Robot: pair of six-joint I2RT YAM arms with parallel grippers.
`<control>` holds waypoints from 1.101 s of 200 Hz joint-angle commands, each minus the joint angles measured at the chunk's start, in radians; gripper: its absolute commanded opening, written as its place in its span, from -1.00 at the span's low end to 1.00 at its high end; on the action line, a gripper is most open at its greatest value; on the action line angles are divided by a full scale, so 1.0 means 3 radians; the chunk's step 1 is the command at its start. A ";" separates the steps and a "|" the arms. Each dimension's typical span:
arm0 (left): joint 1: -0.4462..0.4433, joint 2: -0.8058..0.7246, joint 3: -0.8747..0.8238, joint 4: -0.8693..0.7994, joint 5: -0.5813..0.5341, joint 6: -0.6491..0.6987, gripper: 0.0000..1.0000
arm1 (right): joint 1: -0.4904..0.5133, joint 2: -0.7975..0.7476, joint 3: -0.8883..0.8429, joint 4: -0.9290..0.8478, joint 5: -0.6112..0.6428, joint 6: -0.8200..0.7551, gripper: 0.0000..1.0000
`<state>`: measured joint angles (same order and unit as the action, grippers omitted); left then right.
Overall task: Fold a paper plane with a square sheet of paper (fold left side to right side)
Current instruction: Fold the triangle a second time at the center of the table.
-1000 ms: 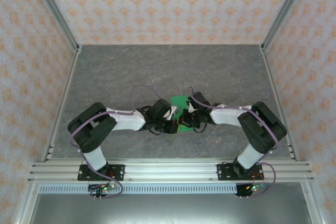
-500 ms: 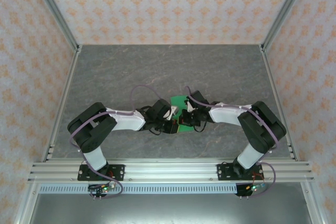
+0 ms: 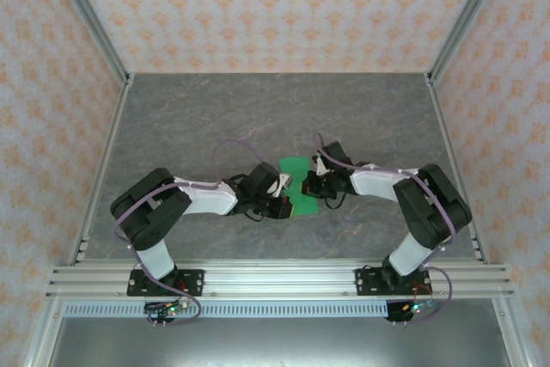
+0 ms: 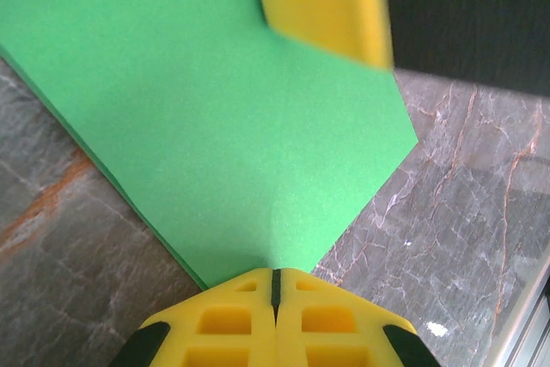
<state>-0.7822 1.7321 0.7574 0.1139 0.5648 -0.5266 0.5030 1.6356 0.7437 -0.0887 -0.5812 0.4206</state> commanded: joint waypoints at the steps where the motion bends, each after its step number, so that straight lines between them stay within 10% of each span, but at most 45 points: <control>1: 0.0015 0.0030 -0.0142 -0.0305 -0.0073 -0.0008 -0.94 | -0.0134 0.0045 -0.0041 0.0072 0.0229 -0.0131 -1.00; 117: 0.0015 -0.0072 -0.0067 -0.0308 -0.0042 -0.0008 -0.94 | -0.0545 -0.0327 0.0144 -0.0159 -0.0047 -0.0232 -1.00; 220: 0.0015 -0.0057 0.0030 -0.0308 -0.0016 -0.0008 -0.94 | -0.0051 -0.0435 -0.0318 0.0578 -0.0442 0.0455 -1.00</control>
<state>-0.7826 1.7229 0.7582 0.0978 0.5652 -0.5266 0.4736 1.4540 0.6411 0.0006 -0.6930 0.5106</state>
